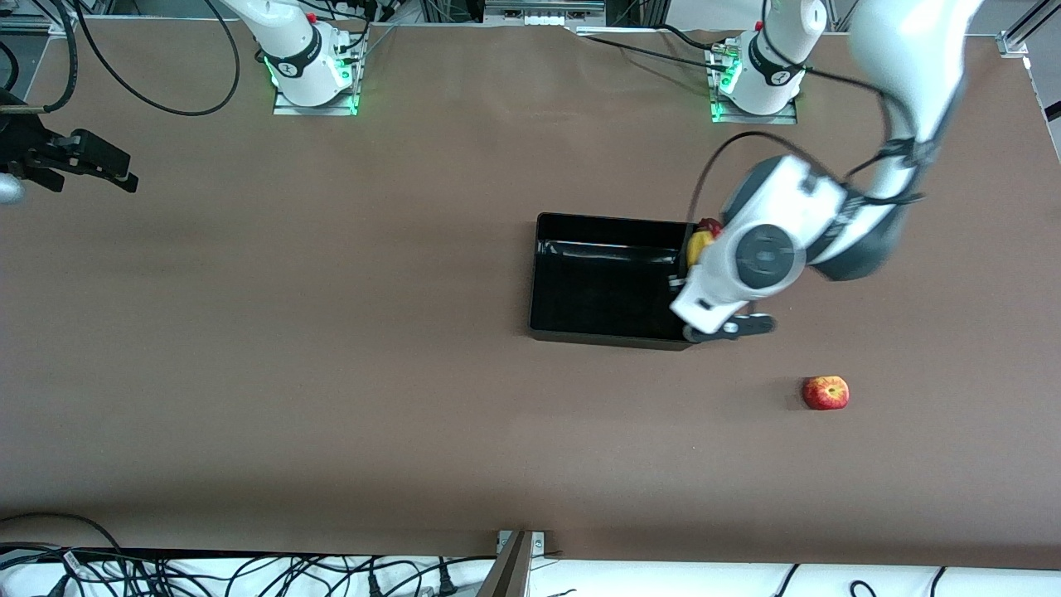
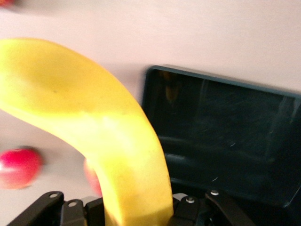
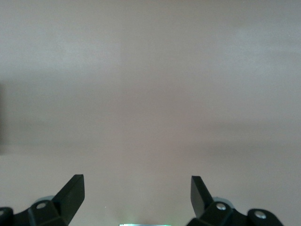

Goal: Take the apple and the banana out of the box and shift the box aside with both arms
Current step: 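Carry the banana out and lower it beside the apple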

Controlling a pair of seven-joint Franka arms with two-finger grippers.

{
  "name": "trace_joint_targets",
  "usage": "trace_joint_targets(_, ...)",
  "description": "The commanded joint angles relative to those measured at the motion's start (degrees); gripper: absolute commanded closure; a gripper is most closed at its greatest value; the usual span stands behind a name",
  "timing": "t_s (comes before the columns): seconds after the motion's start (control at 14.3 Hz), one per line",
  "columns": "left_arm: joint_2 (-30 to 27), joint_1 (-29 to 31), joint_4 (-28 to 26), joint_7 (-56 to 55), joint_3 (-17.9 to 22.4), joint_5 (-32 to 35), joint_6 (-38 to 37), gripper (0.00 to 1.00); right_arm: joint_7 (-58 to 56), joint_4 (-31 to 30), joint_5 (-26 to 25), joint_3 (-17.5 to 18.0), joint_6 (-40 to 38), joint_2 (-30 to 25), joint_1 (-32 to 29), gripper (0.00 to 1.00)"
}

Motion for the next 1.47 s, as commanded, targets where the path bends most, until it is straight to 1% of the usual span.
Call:
trace_joint_targets(0.0, -0.37, 6.93, 4.13, 16.64, -0.31, -0.84, -7.22, 1.00, -0.68, 0.92, -0.32, 0.05, -0.28, 0.33, -0.19, 0.00)
trace_joint_targets(0.14, -0.11, 12.39, 5.28, 29.65, 0.91, -0.05, -7.77, 1.00, -0.77, 0.92, -0.31, -0.04, 0.68, 0.59, -0.27, 0.00)
trace_joint_targets(0.28, 1.11, 13.81, 5.63, 38.64, 4.59, 3.63, -6.55, 1.00, -0.77, 0.92, -0.31, 0.05, 1.73, 1.73, -0.01, 0.00)
trace_joint_targets(0.35, 2.60, 15.12, 5.90, 43.12, 6.09, 4.43, -2.88, 1.00, -0.68, 0.92, -0.14, 0.22, 2.26, 2.08, -0.01, 0.00)
trace_joint_targets(0.49, 6.03, 18.63, 5.90, 49.46, 6.98, 4.79, 5.38, 1.00, -0.68, 0.84, 0.30, 0.22, 2.45, 2.35, 0.07, 0.00)
trace_joint_targets(0.56, 8.13, 19.78, 5.90, 51.23, 7.51, 4.97, 9.77, 1.00, -0.68, 0.75, -0.05, 0.31, 2.36, 3.22, 0.25, 0.00)
trace_joint_targets(0.7, 11.04, 20.67, 5.90, 53.61, 9.17, 5.14, 16.81, 1.00, -1.12, 0.84, 0.30, 0.22, 1.66, 7.60, 0.95, 0.00)
trace_joint_targets(0.84, 13.59, 20.85, 5.81, 54.41, 9.80, 5.14, 21.92, 1.00, -2.69, 0.22, 0.48, 0.40, 0.96, 8.15, 1.91, 0.00)
trace_joint_targets(0.98, 16.58, 20.85, 5.29, 54.24, 10.06, 5.06, 27.98, 1.00, -1.92, 0.13, 0.74, 0.40, 1.21, 9.11, 5.25, 0.00)
trace_joint_targets(1.19, 20.19, 20.24, 5.29, 54.15, 11.03, 5.41, 31.51, 1.00, 2.28, 0.22, 0.92, 0.40, 4.28, 12.45, 9.46, 0.00)
trace_joint_targets(1.26, 20.98, 20.23, 5.29, 54.06, 11.46, 6.71, 33.09, 1.00, 5.52, 0.22, 1.96, 0.40, 5.51, 13.15, 11.22, 0.00)
trace_joint_targets(1.4, 22.12, 20.32, 5.29, 53.62, 11.82, 9.71, 34.24, 1.00, 11.24, 0.22, 6.35, 0.40, 8.41, 14.99, 13.95, 0.00)
